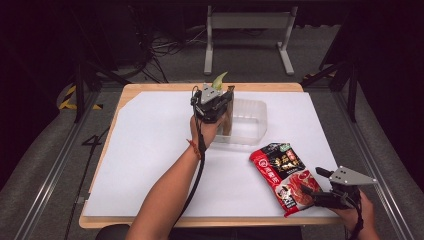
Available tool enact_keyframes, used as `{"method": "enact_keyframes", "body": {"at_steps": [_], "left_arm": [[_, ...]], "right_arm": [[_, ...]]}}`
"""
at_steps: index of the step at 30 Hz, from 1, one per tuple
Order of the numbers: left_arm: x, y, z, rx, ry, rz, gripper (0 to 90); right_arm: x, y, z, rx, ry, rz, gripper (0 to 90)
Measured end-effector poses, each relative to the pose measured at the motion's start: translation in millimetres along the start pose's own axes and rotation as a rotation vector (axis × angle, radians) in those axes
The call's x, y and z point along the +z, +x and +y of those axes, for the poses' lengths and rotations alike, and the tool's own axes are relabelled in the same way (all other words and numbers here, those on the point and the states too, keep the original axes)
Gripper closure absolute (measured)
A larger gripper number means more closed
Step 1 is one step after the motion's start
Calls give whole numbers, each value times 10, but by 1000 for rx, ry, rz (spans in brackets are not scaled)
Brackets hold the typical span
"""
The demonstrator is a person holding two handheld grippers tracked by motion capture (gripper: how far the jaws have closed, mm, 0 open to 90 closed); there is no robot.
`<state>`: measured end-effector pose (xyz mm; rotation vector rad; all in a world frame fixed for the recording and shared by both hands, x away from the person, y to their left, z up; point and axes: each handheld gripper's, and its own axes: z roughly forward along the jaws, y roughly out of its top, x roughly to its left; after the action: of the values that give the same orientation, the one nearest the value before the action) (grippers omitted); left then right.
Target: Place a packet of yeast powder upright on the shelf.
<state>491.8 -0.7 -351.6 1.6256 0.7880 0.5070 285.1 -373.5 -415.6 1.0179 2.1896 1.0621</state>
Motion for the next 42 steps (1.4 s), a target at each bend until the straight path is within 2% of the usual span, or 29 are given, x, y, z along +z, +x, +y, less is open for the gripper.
{"method": "enact_keyframes", "body": {"at_steps": [2,9,17,20,27,34,35,40,42], "left_arm": [[-27,-9,-12,22,2,-5,867],[-87,9,-42,24,5,-22,863],[-127,-45,-74,66,19,-54,864],[-129,-35,-79,62,17,-68,864],[-144,-35,-81,87,27,-81,865],[-151,-45,-65,115,45,-74,865],[-150,-48,-60,129,47,-70,864],[-204,-57,-37,145,52,-32,833],[-246,-55,-24,144,46,-45,817]], "right_arm": [[2,4,3,0,0,0,207],[8,11,6,-2,1,2,207],[15,5,10,-1,2,0,208],[25,-4,11,5,5,-1,208],[30,-14,14,15,7,-7,208],[33,-22,24,15,6,-10,229],[31,-22,24,13,6,-11,238],[9,-28,14,10,1,0,283],[7,-29,15,6,1,6,294]]}}
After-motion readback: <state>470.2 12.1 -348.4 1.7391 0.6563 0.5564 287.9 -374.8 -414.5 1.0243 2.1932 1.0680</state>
